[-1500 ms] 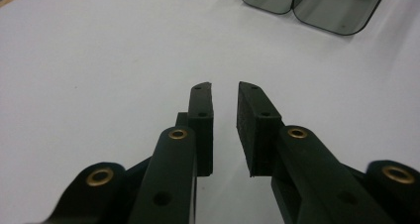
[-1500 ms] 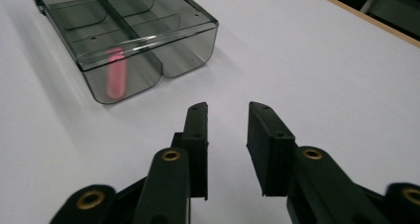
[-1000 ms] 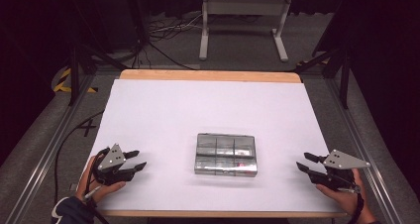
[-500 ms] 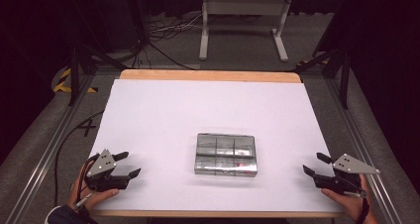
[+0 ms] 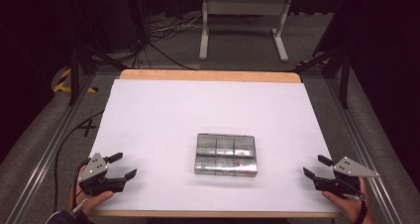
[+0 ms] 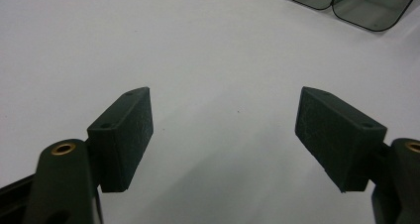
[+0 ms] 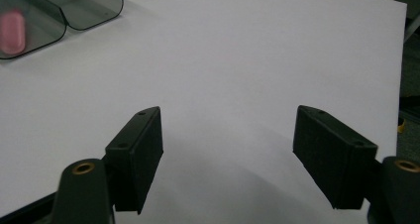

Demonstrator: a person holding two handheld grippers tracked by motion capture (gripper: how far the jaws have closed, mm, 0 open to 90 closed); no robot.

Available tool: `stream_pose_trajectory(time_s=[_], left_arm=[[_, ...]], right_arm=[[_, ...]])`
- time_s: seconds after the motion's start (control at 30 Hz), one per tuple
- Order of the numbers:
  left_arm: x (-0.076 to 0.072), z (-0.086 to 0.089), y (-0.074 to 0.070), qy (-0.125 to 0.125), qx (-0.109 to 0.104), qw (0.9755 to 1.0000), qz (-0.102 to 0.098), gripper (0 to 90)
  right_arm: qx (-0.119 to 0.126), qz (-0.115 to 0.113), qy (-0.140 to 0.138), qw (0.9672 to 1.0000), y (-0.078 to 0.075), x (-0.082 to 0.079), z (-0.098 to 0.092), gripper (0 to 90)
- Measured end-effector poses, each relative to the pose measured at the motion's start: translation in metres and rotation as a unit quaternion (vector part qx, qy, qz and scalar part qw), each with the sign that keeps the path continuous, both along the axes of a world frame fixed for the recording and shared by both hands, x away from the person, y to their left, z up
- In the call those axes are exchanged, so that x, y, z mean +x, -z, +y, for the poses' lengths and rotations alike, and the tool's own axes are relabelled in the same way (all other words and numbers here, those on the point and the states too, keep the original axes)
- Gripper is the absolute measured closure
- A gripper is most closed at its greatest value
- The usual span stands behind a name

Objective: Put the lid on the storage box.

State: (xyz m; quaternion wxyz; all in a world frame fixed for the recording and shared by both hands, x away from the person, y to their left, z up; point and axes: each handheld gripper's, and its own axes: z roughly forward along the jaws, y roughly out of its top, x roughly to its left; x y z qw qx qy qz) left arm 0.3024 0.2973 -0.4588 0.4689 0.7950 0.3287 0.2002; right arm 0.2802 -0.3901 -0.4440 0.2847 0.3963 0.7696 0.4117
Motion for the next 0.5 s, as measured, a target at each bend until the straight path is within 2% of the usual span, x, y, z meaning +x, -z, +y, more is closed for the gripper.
stream_pose_trajectory(time_s=[0.13, 0.2, 0.27, 0.4, 0.5], left_arm=[[-0.0001, 0.0008, 0.0002, -0.001, -0.006, 1.0, -0.001, 23.4], [0.0007, 0.0025, 0.0, 0.001, -0.009, 1.0, 0.002, 23.4], [0.0003, 0.0028, 0.0002, -0.001, -0.017, 0.9998, 0.004, 23.4], [0.0007, 0.0039, 0.0003, 0.0, -0.02, 0.9998, 0.005, 23.3], [0.0004, 0.004, 0.0002, 0.001, -0.02, 0.9998, 0.003, 23.2]], right_arm=[[0.008, -0.008, 0.002, 0.9999, -0.0004, -0.0013, -0.0022, 28.2], [0.025, -0.013, 0.006, 0.9996, -0.0006, -0.0022, -0.0051, 28.0], [0.031, -0.014, 0.01, 0.9994, -0.0009, -0.0023, -0.0067, 27.6], [0.028, -0.015, 0.012, 0.9994, -0.0007, -0.0025, -0.0058, 27.1], [0.014, -0.01, 0.011, 0.9998, -0.0005, -0.0016, -0.0036, 27.0]])
